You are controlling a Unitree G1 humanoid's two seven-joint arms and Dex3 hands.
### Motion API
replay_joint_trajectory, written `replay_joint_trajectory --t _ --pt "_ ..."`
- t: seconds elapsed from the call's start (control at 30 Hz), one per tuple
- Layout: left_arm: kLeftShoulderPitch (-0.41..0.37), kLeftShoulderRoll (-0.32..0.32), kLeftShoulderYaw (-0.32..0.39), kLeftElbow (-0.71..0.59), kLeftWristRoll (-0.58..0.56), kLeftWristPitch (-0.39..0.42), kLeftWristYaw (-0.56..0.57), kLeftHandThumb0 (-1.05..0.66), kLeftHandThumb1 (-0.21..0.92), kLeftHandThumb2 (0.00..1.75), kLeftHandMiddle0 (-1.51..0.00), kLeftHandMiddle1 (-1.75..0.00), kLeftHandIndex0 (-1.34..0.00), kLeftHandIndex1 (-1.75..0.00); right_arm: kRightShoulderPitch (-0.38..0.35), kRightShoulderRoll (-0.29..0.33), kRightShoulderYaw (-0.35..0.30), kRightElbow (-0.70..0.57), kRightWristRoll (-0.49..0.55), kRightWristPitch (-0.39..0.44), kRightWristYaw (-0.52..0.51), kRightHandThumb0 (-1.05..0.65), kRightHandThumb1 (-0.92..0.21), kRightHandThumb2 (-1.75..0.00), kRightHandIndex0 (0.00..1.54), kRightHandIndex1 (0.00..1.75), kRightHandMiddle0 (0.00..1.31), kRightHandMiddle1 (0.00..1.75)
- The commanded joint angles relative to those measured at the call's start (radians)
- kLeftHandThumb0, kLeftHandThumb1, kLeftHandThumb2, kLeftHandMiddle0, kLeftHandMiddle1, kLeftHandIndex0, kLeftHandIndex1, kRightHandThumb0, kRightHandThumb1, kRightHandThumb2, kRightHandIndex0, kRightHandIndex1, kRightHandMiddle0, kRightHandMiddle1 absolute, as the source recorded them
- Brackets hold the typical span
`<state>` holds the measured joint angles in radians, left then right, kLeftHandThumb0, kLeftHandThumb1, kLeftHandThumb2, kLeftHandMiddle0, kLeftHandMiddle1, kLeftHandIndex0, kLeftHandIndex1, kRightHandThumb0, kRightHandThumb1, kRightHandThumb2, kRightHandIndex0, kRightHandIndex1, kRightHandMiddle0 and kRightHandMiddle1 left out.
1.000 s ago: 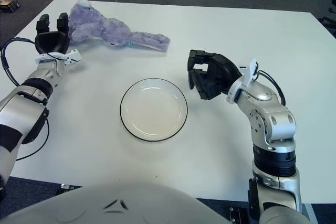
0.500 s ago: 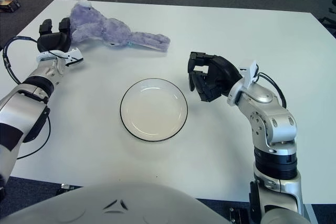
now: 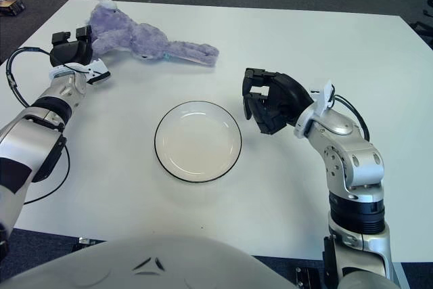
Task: Put the doll into the plate.
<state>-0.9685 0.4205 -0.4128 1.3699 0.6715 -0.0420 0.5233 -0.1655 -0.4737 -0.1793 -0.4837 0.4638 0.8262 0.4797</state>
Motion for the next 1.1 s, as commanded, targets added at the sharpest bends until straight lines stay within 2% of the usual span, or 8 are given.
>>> replay_joint_trajectory --t 0.0,0.27,0.5,0.77,0.9,1.0,1.03,1.07 --pt "-0.015 -0.009 0.006 0.0 -0.004 0.019 0.025 -0.78 0.45 0.79 0.0 -0.87 0.0 -0.67 0.017 -0.011 -0.012 -0.014 0.014 -0.014 0.001 -0.01 -0.03 -1.6 0.82 1.75 0.69 1.58" --pt "-0.027 -0.025 0.041 0.0 -0.032 0.047 0.022 -0.78 0.54 0.75 0.0 -0.87 0.0 -0.62 0.038 -0.017 -0.008 -0.038 0.003 -0.029 0.001 -0.01 -0.05 -1.58 0.78 1.75 0.68 1.61" --pt "-0.039 -0.033 0.055 0.002 -0.049 0.062 -0.005 -0.78 0.59 0.72 0.0 -0.89 0.0 -0.65 0.052 -0.026 -0.003 -0.039 0.0 -0.049 0.012 -0.01 -0.04 -1.58 0.78 1.75 0.7 1.58" --pt "-0.053 -0.036 0.06 0.002 -0.053 0.076 -0.04 -0.78 0.64 0.68 0.0 -1.08 0.0 -0.75 0.06 -0.031 0.002 -0.038 0.001 -0.059 0.02 -0.01 -0.06 -1.54 0.75 1.75 0.72 1.53" --pt "-0.058 -0.036 0.063 0.002 -0.055 0.074 -0.064 -0.67 0.57 0.79 -0.23 -1.37 0.0 -1.12 0.068 -0.028 -0.001 -0.037 0.004 -0.065 0.018 -0.01 -0.07 -1.53 0.74 1.75 0.74 1.51" --pt "-0.06 -0.036 0.066 0.002 -0.058 0.072 -0.077 -0.64 0.53 0.87 -0.33 -1.54 0.0 -1.35 0.072 -0.025 -0.004 -0.038 0.008 -0.068 0.017 -0.01 -0.07 -1.52 0.74 1.75 0.74 1.51" --pt "-0.06 -0.036 0.067 0.002 -0.06 0.072 -0.083 -0.63 0.52 0.87 -0.39 -1.58 -0.02 -1.4 0.072 -0.024 -0.003 -0.038 0.009 -0.069 0.017 -0.01 -0.07 -1.52 0.74 1.75 0.73 1.52" --pt "-0.06 -0.036 0.067 0.003 -0.061 0.072 -0.086 -0.61 0.51 0.88 -0.52 -1.64 -0.06 -1.47 0.072 -0.023 -0.002 -0.038 0.008 -0.07 0.016 -0.01 -0.08 -1.52 0.74 1.75 0.72 1.52"
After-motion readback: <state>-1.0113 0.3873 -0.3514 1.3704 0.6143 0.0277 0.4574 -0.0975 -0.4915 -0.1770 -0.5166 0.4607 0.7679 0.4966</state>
